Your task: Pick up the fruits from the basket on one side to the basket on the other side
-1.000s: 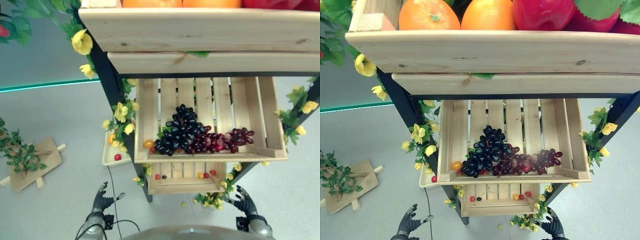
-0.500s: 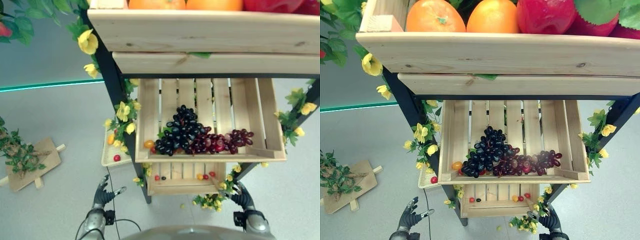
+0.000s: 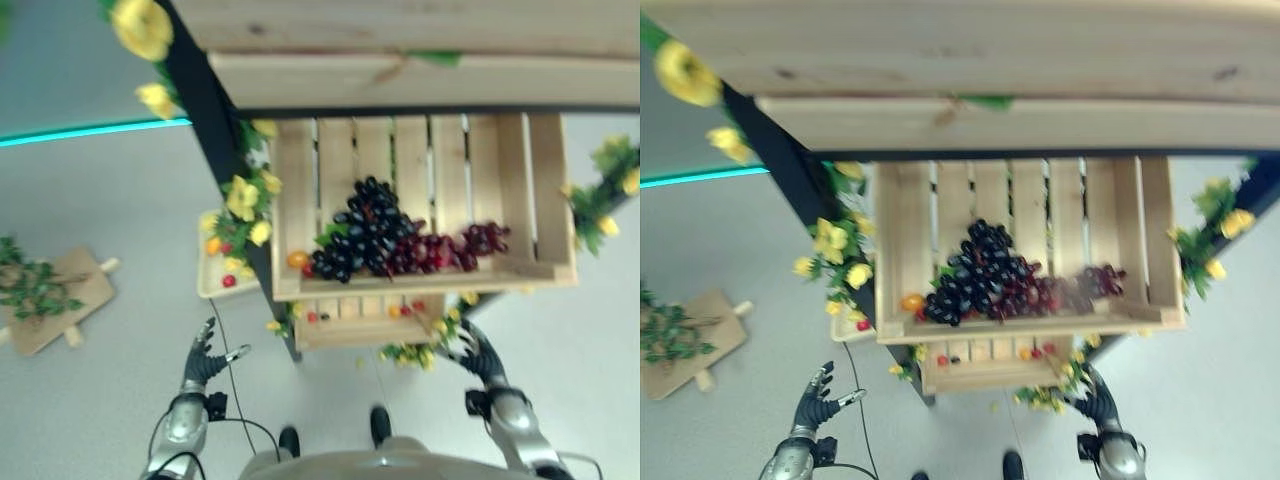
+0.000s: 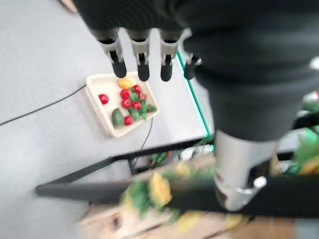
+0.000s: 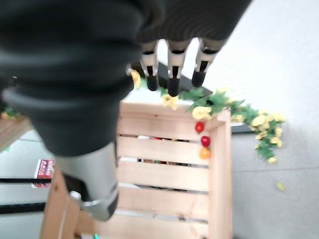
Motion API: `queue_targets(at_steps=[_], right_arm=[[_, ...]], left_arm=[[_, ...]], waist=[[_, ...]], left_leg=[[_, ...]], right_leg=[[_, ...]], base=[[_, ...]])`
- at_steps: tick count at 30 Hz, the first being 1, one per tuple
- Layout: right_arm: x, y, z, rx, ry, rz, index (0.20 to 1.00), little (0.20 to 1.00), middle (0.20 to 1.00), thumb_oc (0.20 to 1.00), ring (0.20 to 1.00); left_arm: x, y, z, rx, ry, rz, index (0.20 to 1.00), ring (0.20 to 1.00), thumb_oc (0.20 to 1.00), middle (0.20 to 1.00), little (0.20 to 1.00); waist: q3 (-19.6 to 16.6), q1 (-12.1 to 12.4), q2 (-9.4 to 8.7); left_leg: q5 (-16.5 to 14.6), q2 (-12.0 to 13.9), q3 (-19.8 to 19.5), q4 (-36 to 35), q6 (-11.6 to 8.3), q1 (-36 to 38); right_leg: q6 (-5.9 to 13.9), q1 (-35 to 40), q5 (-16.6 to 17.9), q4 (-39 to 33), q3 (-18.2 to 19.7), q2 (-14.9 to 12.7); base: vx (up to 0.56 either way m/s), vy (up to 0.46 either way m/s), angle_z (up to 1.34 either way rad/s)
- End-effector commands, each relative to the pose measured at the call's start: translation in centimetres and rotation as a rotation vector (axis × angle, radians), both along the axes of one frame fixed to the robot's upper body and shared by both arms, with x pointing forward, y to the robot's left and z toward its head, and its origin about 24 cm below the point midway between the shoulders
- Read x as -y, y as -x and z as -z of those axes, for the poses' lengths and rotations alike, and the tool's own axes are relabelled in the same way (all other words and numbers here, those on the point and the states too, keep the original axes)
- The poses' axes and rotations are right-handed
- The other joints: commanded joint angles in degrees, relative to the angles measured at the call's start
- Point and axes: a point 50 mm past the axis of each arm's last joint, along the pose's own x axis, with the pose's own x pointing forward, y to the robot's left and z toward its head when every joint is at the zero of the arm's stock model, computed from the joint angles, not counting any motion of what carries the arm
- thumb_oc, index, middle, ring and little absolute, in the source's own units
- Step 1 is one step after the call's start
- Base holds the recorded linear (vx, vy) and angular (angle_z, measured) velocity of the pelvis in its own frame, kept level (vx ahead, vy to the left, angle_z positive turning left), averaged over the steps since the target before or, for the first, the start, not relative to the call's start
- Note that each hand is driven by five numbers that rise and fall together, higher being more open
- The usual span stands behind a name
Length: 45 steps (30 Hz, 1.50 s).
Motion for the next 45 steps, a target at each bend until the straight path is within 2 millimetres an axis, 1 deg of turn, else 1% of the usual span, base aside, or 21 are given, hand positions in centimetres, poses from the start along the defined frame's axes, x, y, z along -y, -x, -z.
queue_targets(at_steps=[1,4,7,9,10,12,14,15,19,20,22,23,24,25,26,27,29,31,33,36,45], right_arm=[[-1.1,-0.8,-2.1,0.129,0.019,-0.111,1.0,1.0,1.0,1.0,1.0],[-1.2,-0.4,-2.2,0.124,0.021,-0.129,1.0,1.0,1.0,1.0,1.0],[-1.1,0.2,-2.4,0.124,0.03,-0.164,1.0,1.0,1.0,1.0,1.0],[-1.1,0.0,-3.0,0.147,0.052,-0.19,1.0,1.0,1.0,1.0,1.0],[-0.7,0.0,-3.4,0.162,0.061,-0.182,1.0,1.0,1.0,1.0,1.0],[-0.7,0.0,-3.4,0.163,0.062,-0.182,1.0,1.0,1.0,1.0,1.0],[-0.3,0.3,-3.8,0.175,0.065,-0.189,1.0,1.0,1.0,1.0,1.0],[0.2,0.4,-3.7,0.168,0.088,-0.175,1.0,1.0,1.0,1.0,1.0],[0.8,1.0,-3.5,0.163,0.093,-0.147,1.0,1.0,1.0,1.0,1.0],[1.3,1.3,-3.3,0.153,0.105,-0.12,1.0,1.0,1.0,1.0,1.0],[1.5,1.5,-3.2,0.148,0.111,-0.114,1.0,1.0,1.0,1.0,1.0],[1.5,1.7,-3.0,0.136,0.11,-0.118,1.0,1.0,1.0,1.0,1.0],[1.5,1.7,-3.0,0.136,0.11,-0.118,1.0,1.0,1.0,1.0,1.0],[1.5,1.8,-3.0,0.129,0.097,-0.131,1.0,1.0,1.0,1.0,1.0],[1.5,1.8,-3.0,0.129,0.097,-0.131,1.0,1.0,1.0,1.0,1.0],[1.3,1.9,-2.9,0.125,0.076,-0.131,1.0,1.0,1.0,1.0,1.0],[1.1,1.8,-2.9,0.122,0.063,-0.132,1.0,1.0,1.0,1.0,1.0],[1.1,1.8,-2.8,0.12,0.058,-0.136,1.0,1.0,1.0,1.0,1.0],[1.1,1.8,-2.8,0.119,0.054,-0.122,1.0,1.0,1.0,1.0,1.0],[1.6,1.9,-2.8,0.123,0.07,-0.091,1.0,1.0,1.0,1.0,1.0],[0.7,0.5,-2.7,0.129,0.058,-0.107,1.0,1.0,1.0,1.0,1.0]], left_arm=[[-1.8,0.9,-1.0,0.027,-0.096,0.006,1.0,1.0,1.0,1.0,1.0],[-2.3,1.0,-1.0,0.022,-0.1,-0.02,1.0,1.0,1.0,1.0,1.0],[-2.2,1.0,-1.5,0.06,-0.088,-0.033,1.0,1.0,1.0,1.0,1.0],[-2.3,1.0,-1.3,0.057,-0.084,-0.068,1.0,1.0,1.0,1.0,1.0],[-2.1,0.9,-1.4,0.073,-0.07,-0.083,1.0,1.0,1.0,1.0,1.0],[-2.0,0.9,-1.4,0.074,-0.069,-0.083,1.0,1.0,1.0,1.0,1.0],[-1.6,0.8,-1.3,0.079,-0.055,-0.075,1.0,1.0,1.0,1.0,1.0],[-1.1,0.4,-1.1,0.074,-0.041,-0.069,1.0,1.0,1.0,1.0,1.0],[-0.2,0.8,-0.3,0.04,-0.029,-0.031,1.0,1.0,1.0,1.0,1.0],[0.1,0.9,-0.2,0.023,-0.05,0.001,1.0,1.0,1.0,1.0,1.0],[0.1,1.5,0.0,0.009,-0.053,0.005,1.0,1.0,1.0,1.0,1.0],[0.0,1.9,0.2,-0.004,-0.058,0.007,1.0,1.0,1.0,1.0,1.0],[0.0,1.9,0.2,-0.004,-0.058,0.007,1.0,1.0,1.0,1.0,1.0],[-0.1,2.5,0.6,-0.023,-0.055,-0.004,1.0,1.0,1.0,1.0,1.0],[-0.1,2.5,0.6,-0.023,-0.055,-0.004,1.0,1.0,1.0,1.0,1.0],[-0.3,2.7,0.6,-0.025,-0.048,-0.014,1.0,1.0,1.0,1.0,1.0],[-0.5,2.9,0.4,-0.015,-0.036,-0.027,1.0,1.0,1.0,1.0,1.0],[-0.4,2.9,0.3,-0.009,-0.026,-0.029,1.0,1.0,1.0,1.0,1.0],[-0.2,2.7,0.3,-0.011,-0.022,-0.016,1.0,1.0,1.0,1.0,1.0],[-0.2,2.0,-0.1,-0.002,-0.057,0.026,1.0,1.0,1.0,1.0,1.0],[-1.0,2.0,-1.0,0.019,-0.098,0.042,1.0,1.0,1.0,1.0,1.0]], waist=[[-4.4,2.0,-1.98],[-5.9,4.0,-3.82],[-5.9,4.8,-5.19],[-4.9,5.1,-4.68],[-3.1,5.3,-3.24],[-3.0,5.3,-3.12],[-1.4,5.1,-1.79],[1.0,4.4,0.16],[2.4,2.8,0.99],[2.9,2.3,0.92],[2.9,1.9,0.38],[2.7,1.8,-0.26],[2.6,1.7,-0.16],[2.0,1.3,-2.15],[1.9,1.1,-2.07],[1.2,0.9,-3.01],[0.5,0.8,-2.85],[0.2,0.6,-2.73],[-1.3,-0.9,-1.28],[-1.6,-1.4,-1.56],[-1.1,-0.9,-2.94]], left_leg=[[-0.3,-4.6,-5.7,2.4,0.9,-5.9],[0.3,-4.1,-4.8,7.0,0.74,-11.5],[1.4,-2.9,-5.8,13.0,0.09,-18.2],[5.1,-1.0,-6.8,12.4,-1.79,-19.6],[8.6,0.9,-8.0,10.5,-3.39,-19.2],[8.8,0.9,-8.1,10.3,-3.45,-19.1],[12.4,2.5,-10.3,7.6,-5.06,-18.6],[16.6,3.5,-12.9,3.4,-7.6,-16.1],[16.8,3.7,-11.2,-1.7,-8.15,-14.9],[16.2,3.6,-7.9,-1.1,-8.05,-14.5],[14.4,2.6,-8.5,4.8,-7.37,-13.9],[12.2,1.4,-10.2,9.5,-6.83,-13.6],[12.2,1.5,-10.3,9.6,-6.82,-13.9],[5.8,-1.6,-14.0,19.7,-5.75,-13.3],[5.8,-1.6,-14.2,19.9,-5.73,-13.5],[2.0,-2.5,-16.8,27.0,-4.84,-11.4],[-0.6,-2.7,-20.0,28.7,-4.06,-7.0],[-1.4,-3.2,-21.4,27.9,-3.97,-4.8],[-3.7,0.7,-19.2,15.7,-4.5,2.4],[-5.8,0.6,-19.1,9.8,-5.61,3.6],[-8.3,-4.1,-17.8,7.8,-3.53,4.1]], right_leg=[[1.37,12.7,2.4,-9.2,3.3,-3.8],[2.49,18.4,3.3,-10.8,5.4,-4.3],[1.25,21.2,-5.1,-15.0,6.3,-3.1],[-0.49,20.2,-8.7,-15.5,5.2,-1.5],[-1.76,18.6,-10.2,-14.5,4.2,0.4],[-1.83,18.6,-10.2,-14.4,4.2,0.5],[-3.31,18.2,-11.0,-14.2,3.8,3.8],[-4.87,17.9,-10.5,-13.1,3.4,7.4],[-5.32,19.2,-8.4,-16.3,1.2,9.6],[-5.68,20.0,-6.9,-18.3,-0.6,9.9],[-5.88,19.1,-5.0,-19.1,-1.7,9.5],[-5.98,18.6,-4.1,-19.6,-2.2,8.9],[-5.98,18.4,-4.0,-19.6,-2.3,9.0],[-6.36,17.2,-2.7,-19.7,-2.5,6.8],[-6.35,17.1,-2.7,-19.7,-2.6,6.8],[-6.41,16.5,-2.0,-19.6,-2.7,5.6],[-6.21,16.0,-1.3,-19.6,-3.0,5.4],[-5.85,15.7,-0.9,-19.6,-3.1,5.1],[-5.01,14.7,-0.9,-19.5,-4.6,5.3],[-4.27,13.6,0.6,-19.6,-5.8,3.9],[-0.64,9.0,6.5,-19.6,-4.1,-1.1]], base=[[-0.12,-0.06,-0.38],[-0.22,-0.156,-0.29],[-0.27,-0.18,-0.29],[-0.36,-0.262,-0.43],[-0.36,-0.231,-0.33],[-0.18,-0.134,-0.21],[-0.27,-0.31,0.01],[-0.25,-0.328,0.19],[-0.21,-0.213,0.75],[-0.27,-0.148,0.8],[-0.33,-0.134,0.69],[-0.21,-0.053,0.58],[-0.3,-0.03,0.29],[-0.2,-0.011,0.0],[-0.27,-0.005,0.03],[-0.1,0.023,0.13],[-0.07,0.073,0.26],[-0.03,0.107,0.13],[-0.04,0.163,0.09],[-0.1,0.201,0.76],[-0.06,0.199,0.15]])
